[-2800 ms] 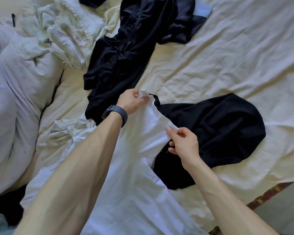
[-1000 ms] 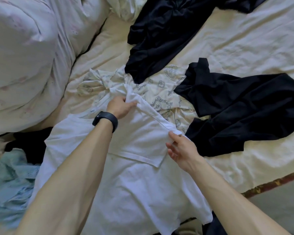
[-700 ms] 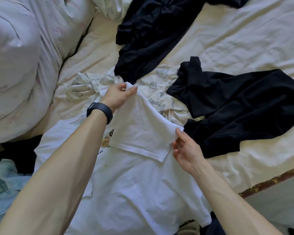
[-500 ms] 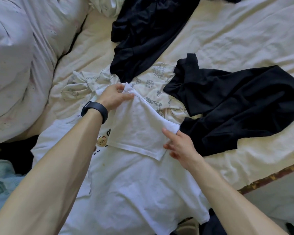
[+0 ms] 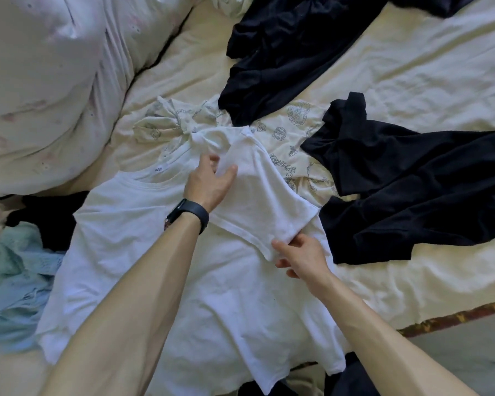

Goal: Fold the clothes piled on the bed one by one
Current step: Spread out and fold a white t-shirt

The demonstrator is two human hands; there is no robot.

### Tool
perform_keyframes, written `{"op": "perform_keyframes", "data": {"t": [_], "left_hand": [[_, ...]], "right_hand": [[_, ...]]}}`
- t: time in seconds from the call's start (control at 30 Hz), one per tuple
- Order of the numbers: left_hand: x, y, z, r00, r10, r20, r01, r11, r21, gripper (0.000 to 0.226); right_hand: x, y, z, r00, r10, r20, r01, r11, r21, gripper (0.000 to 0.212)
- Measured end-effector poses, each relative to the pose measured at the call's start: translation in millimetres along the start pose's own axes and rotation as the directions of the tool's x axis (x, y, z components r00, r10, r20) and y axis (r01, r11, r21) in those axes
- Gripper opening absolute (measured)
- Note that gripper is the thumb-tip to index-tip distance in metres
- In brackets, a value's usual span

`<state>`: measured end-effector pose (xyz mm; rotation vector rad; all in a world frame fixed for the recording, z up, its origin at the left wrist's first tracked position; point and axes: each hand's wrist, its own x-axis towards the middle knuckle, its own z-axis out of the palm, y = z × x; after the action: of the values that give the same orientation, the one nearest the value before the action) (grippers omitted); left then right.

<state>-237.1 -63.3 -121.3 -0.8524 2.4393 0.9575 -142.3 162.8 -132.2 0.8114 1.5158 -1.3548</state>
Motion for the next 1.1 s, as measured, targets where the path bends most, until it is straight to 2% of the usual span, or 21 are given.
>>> {"op": "perform_keyframes", "data": {"t": [0.07,0.13,0.2,0.3,0.4,0.47,0.53,0.57,0.6,0.63,0.67,0.7,0.73,0.77,0.83,0.87,0.93,1.03,1.1], "left_hand": [[-13,-21,-7,0.998,-0.051,0.023,0.051,0.999,0.018,0.047],[-19,-39,-16,0.986,-0.093,0.136,0.077,0.990,0.117,0.040],[-21,-52,-25,0.976,-0.095,0.194,0.070,0.989,0.133,0.028],[-25,-63,-38,0.987,-0.071,0.142,0.071,0.997,0.002,0.019],[-31,-68,-39,0.995,-0.033,0.098,0.025,0.997,0.078,0.014],[-40,-71,-34,0.997,-0.030,0.069,0.018,0.986,0.165,0.024],[-53,-75,-23,0.998,0.056,-0.009,-0.050,0.947,0.318,0.040],[-62,-76,-15,0.990,0.132,-0.058,-0.100,0.917,0.386,0.047],[-71,-75,-6,0.974,0.210,-0.080,-0.157,0.889,0.430,0.052],[-79,-74,5,0.961,0.272,-0.060,-0.215,0.860,0.463,0.058],[-86,-74,17,0.950,0.313,0.006,-0.273,0.818,0.507,0.064],[-92,-76,31,0.939,0.330,0.095,-0.324,0.759,0.565,0.067],[-96,-81,44,0.932,0.321,0.171,-0.355,0.702,0.617,0.069],[-100,-88,55,0.930,0.297,0.215,-0.364,0.675,0.642,0.068],[-105,-108,68,0.947,0.246,0.204,-0.320,0.706,0.632,0.066],[-109,-120,70,0.956,0.231,0.182,-0.294,0.723,0.626,0.065],[-122,-144,71,0.963,0.222,0.151,-0.267,0.736,0.622,0.063],[-158,-183,66,0.966,0.223,0.131,-0.256,0.740,0.622,0.066],[-190,-208,62,0.966,0.215,0.144,-0.259,0.768,0.586,0.068]], "right_hand": [[0,5,4,1.000,0.010,0.007,-0.010,1.000,-0.011,0.025],[0,10,9,1.000,0.012,-0.007,-0.012,1.000,0.014,0.021],[0,16,14,0.996,-0.032,-0.080,0.035,0.999,0.032,0.018],[-3,26,20,0.979,-0.117,-0.170,0.109,0.993,-0.054,0.019],[-9,27,23,0.974,-0.128,-0.187,0.089,0.975,-0.205,0.015],[-15,21,20,0.978,-0.130,-0.163,0.046,0.897,-0.439,0.018],[-21,13,14,0.974,-0.177,-0.145,0.027,0.719,-0.694,0.029],[-22,9,14,0.950,-0.273,-0.152,0.059,0.635,-0.770,0.030],[-23,4,15,0.897,-0.415,-0.155,0.126,0.574,-0.809,0.028],[-23,-4,19,0.806,-0.575,-0.141,0.222,0.515,-0.828,0.020],[-19,-11,26,0.676,-0.731,-0.100,0.340,0.429,-0.837,0.013],[-12,-17,34,0.542,-0.840,-0.022,0.422,0.295,-0.857,0.020],[-2,-23,42,0.462,-0.882,0.091,0.447,0.143,-0.883,0.034],[9,-29,45,0.454,-0.862,0.226,0.419,-0.017,-0.908,0.049],[35,-32,39,0.559,-0.708,0.432,0.321,-0.296,-0.900,0.064],[47,-29,32,0.596,-0.644,0.480,0.301,-0.375,-0.877,0.066],[55,-12,18,0.621,-0.620,0.480,0.286,-0.391,-0.875,0.067],[30,38,12,0.655,-0.650,0.385,0.275,-0.269,-0.923,0.067],[-1,86,5,0.726,-0.606,0.324,0.243,-0.214,-0.946,0.068]]}}
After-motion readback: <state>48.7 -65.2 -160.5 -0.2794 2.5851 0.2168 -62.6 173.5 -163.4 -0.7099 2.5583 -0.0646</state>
